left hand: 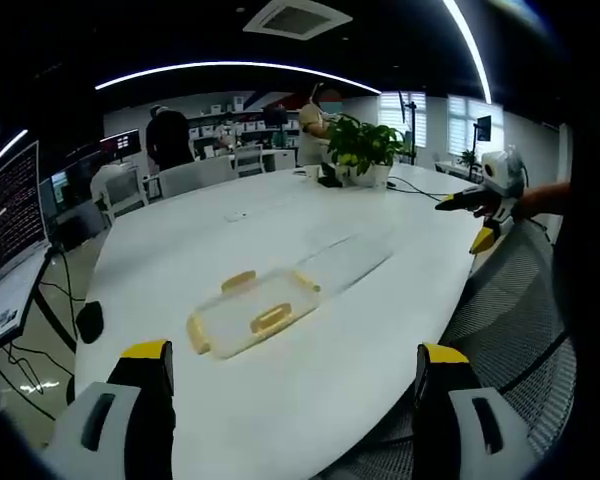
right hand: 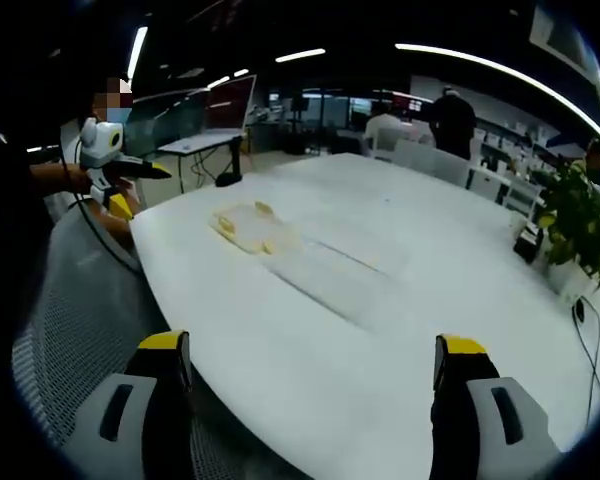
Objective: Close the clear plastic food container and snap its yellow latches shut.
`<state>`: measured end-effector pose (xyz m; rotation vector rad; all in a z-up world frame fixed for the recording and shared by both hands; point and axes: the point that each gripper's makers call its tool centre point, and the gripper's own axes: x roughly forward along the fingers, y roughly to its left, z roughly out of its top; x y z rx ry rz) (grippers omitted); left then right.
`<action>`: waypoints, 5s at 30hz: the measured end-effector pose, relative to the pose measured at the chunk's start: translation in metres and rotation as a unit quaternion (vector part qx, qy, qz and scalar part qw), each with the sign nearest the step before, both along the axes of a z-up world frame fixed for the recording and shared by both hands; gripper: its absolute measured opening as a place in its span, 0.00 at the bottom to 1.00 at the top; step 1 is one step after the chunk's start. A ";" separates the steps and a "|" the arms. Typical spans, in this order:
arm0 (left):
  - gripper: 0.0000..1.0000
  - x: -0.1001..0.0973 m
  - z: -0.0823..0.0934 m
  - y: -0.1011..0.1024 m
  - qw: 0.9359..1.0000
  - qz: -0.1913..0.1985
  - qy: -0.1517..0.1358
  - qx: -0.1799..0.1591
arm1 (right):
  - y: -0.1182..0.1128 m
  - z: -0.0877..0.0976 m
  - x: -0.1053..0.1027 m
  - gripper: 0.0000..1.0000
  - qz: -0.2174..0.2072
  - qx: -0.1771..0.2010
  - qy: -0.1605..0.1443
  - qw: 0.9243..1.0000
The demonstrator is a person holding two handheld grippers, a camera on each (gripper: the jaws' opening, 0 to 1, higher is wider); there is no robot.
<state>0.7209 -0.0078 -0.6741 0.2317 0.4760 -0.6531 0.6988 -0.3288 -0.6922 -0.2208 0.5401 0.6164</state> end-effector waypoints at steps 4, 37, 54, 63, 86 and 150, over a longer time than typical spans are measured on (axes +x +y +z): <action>0.99 0.000 -0.001 -0.001 1.000 -0.002 0.001 0.002 | 0.000 0.000 0.000 0.99 0.001 -0.001 0.000 1.000; 0.99 0.000 0.002 -0.001 1.000 -0.002 0.001 0.004 | -0.002 0.002 0.000 0.99 -0.003 0.002 -0.001 1.000; 0.99 -0.001 0.001 -0.004 1.000 -0.010 0.005 0.004 | -0.008 0.001 0.000 0.99 -0.009 -0.004 0.002 1.000; 0.99 -0.004 0.001 -0.005 1.000 -0.008 0.005 0.002 | -0.007 0.000 -0.001 0.99 -0.007 -0.005 0.006 1.000; 0.99 -0.005 0.001 0.001 1.000 -0.023 0.015 0.013 | 0.003 0.006 0.000 0.97 0.037 -0.026 0.022 0.999; 0.87 0.045 0.005 0.014 0.970 -0.199 0.057 0.128 | 0.079 0.025 0.043 0.89 0.335 -0.158 0.091 0.925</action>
